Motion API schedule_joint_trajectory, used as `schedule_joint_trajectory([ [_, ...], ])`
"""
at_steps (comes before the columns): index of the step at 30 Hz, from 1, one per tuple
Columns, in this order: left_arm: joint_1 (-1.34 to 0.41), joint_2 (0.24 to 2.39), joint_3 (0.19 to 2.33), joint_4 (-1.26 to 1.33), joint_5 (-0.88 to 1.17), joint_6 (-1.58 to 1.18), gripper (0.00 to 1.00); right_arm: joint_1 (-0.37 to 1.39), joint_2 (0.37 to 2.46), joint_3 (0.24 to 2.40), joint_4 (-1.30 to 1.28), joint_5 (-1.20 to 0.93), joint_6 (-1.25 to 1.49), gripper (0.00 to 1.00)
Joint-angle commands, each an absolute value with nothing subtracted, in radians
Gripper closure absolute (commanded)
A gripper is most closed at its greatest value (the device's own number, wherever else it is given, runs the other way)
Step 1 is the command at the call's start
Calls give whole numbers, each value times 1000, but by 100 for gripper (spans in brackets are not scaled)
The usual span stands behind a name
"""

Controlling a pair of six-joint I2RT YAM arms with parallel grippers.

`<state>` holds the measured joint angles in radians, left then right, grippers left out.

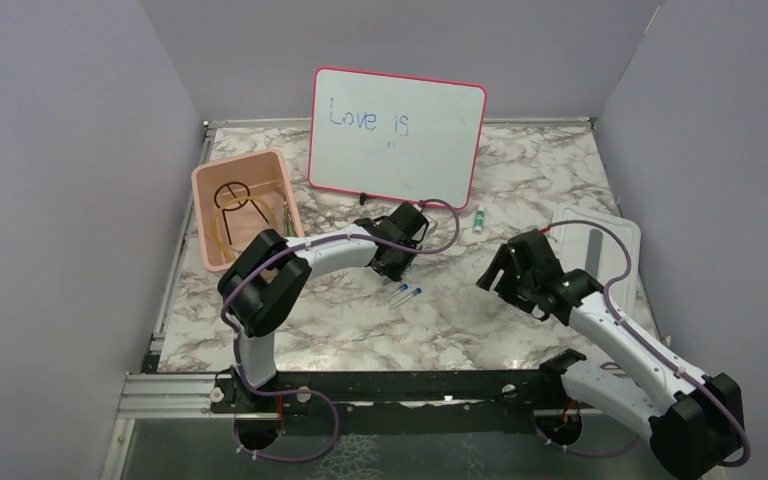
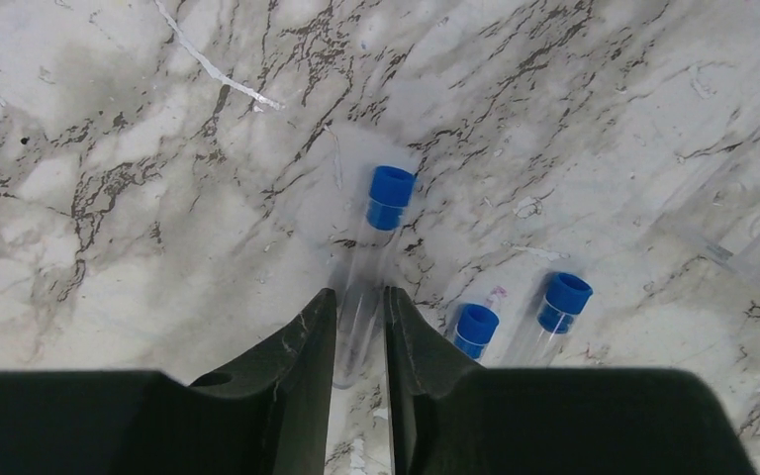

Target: Organize the chemistry lab equipment

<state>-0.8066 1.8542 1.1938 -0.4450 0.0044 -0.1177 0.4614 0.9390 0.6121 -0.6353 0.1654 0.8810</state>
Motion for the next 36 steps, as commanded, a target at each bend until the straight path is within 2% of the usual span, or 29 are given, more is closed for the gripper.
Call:
schedule_joint_trajectory([
  [1, -825, 1917, 1201, -501, -69, -104, 78, 458, 908, 569, -666, 79, 932, 24],
  [6, -828, 1911, 1223, -502, -78, -123, 87, 458, 943, 525, -610, 28, 949, 24],
  [17, -827, 1783, 1234, -432, -54, -179, 89, 458, 1085, 524, -352, -97, 946, 31],
  [25, -818, 1675, 1174, -359, -50, -208, 89, 459, 1244, 607, -199, -104, 897, 36],
  [30, -802, 1605, 1145, -335, -20, -221, 89, 460, 1269, 691, -227, -77, 808, 36],
  [36, -795, 1519, 1110, -287, 82, -223, 89, 459, 1169, 734, -363, -48, 713, 31],
])
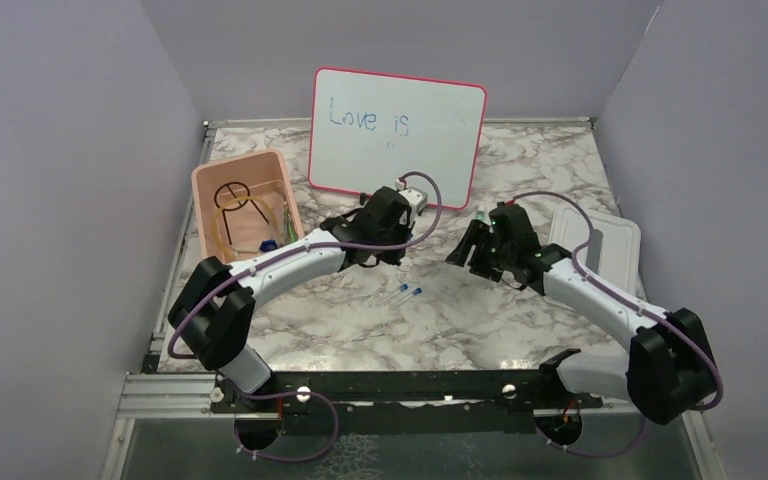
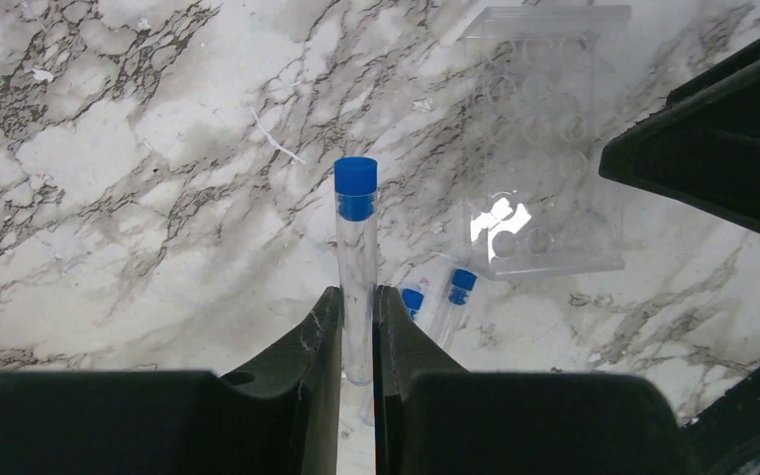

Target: Organize the chemistry lab equipment

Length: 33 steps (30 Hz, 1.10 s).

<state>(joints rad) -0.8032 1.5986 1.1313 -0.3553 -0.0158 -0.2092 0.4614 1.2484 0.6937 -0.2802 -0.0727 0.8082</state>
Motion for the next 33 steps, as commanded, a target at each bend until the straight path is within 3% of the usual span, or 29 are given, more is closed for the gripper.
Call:
schedule_joint_trajectory([
  [1, -795, 1506, 1105, -276, 103, -221, 89, 460, 1143, 741, -369, -67, 688, 31],
  [7, -795, 1441, 1064, -180, 249, -216, 89, 459, 1044, 786, -263, -289, 593, 29],
  [16, -795, 1390, 1027, -102, 330, -226, 89, 459, 1190, 843, -104, -477, 745, 35],
  [20, -795, 1388, 1021, -103, 335, -223, 89, 459, 1219, 844, -63, -474, 769, 42],
  [33, -795, 1389, 1025, -109, 322, -228, 89, 459, 1241, 828, -29, -499, 772, 80],
])
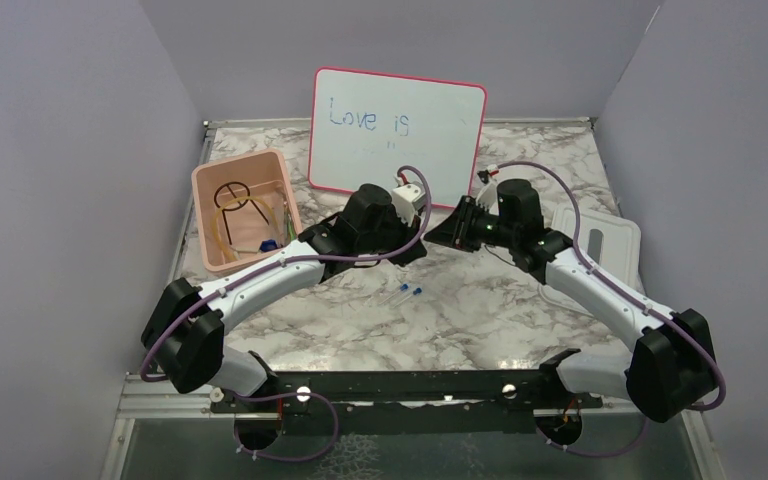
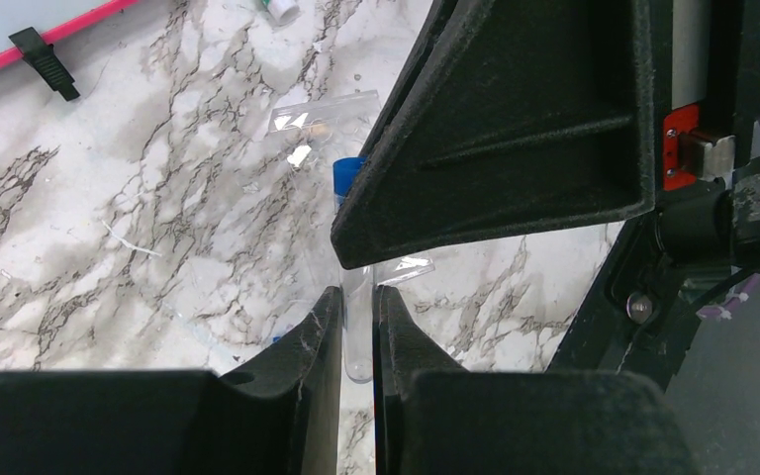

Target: Organize the chemistry lab equipment

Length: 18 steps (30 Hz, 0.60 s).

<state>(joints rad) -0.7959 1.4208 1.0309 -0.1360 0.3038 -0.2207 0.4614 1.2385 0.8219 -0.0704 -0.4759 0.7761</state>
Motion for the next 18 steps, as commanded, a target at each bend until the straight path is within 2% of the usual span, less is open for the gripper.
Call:
schedule_joint_trajectory([
  [1, -794, 1388, 1025, -110, 321, -228, 88, 460, 1240, 827, -26, -493, 766, 81],
  [4, -795, 1383, 1026, -116, 284, -246, 61, 459, 1234, 832, -32, -451, 733, 85],
  [7, -794, 1368, 1040, -161, 190, -253, 43, 459, 1218, 840, -66, -343, 673, 85],
  [9, -793, 1348, 1066, -237, 116, -228, 38, 459, 1209, 839, -83, -241, 621, 85],
  [14, -792, 1255, 1078, -362, -101, -189, 36, 465, 1227, 842, -88, 20, 486, 86],
  [18, -791, 1191, 1060, -383, -153, -180, 36, 537, 1257, 835, -75, 314, 432, 87],
])
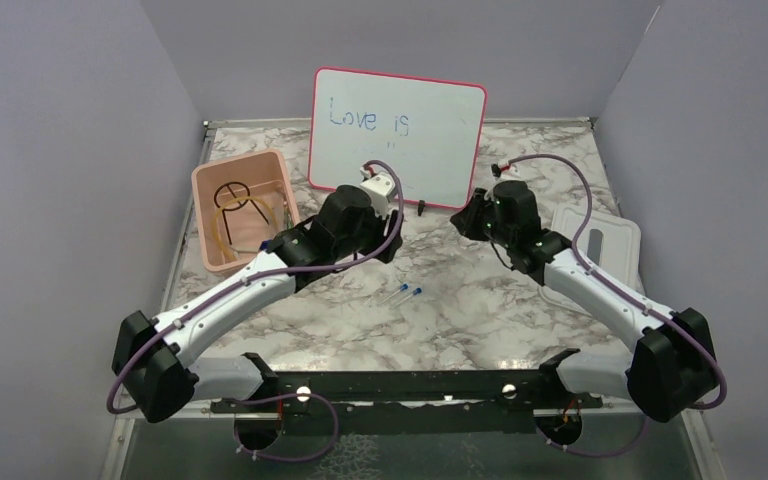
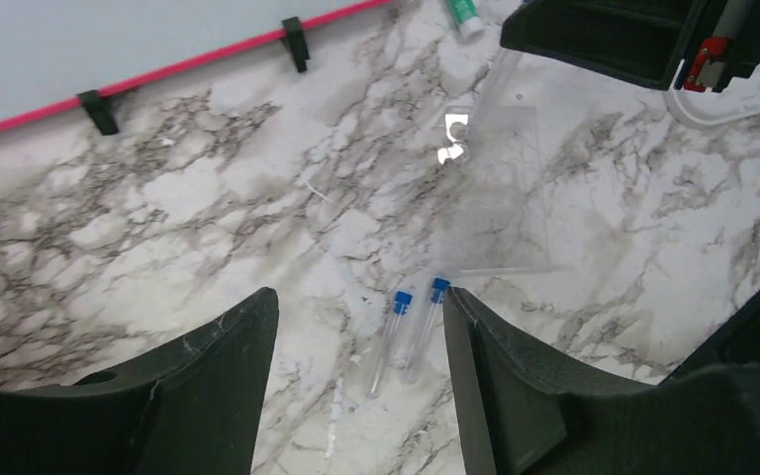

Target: Organize the chemistry lab equipment

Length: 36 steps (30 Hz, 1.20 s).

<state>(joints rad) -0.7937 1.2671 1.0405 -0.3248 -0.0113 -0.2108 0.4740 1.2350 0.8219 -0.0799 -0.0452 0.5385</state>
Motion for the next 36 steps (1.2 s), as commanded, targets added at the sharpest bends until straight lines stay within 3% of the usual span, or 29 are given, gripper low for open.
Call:
schedule_joint_trajectory([
  [1, -791, 1176, 1054, -382, -154, -178, 36, 569, 1266, 837, -80, 399, 427, 87],
  [5, -791, 1132, 1022, -363, -177, -162, 36, 671, 1305, 814, -44, 618, 426, 87],
  [12, -792, 1117, 989, -335, -152, -166, 36, 716, 1422, 801, 54, 753, 432, 88],
  [36, -792, 1082, 971, -318, -146, -161, 36, 795, 1421, 679, 122, 791, 494, 90],
])
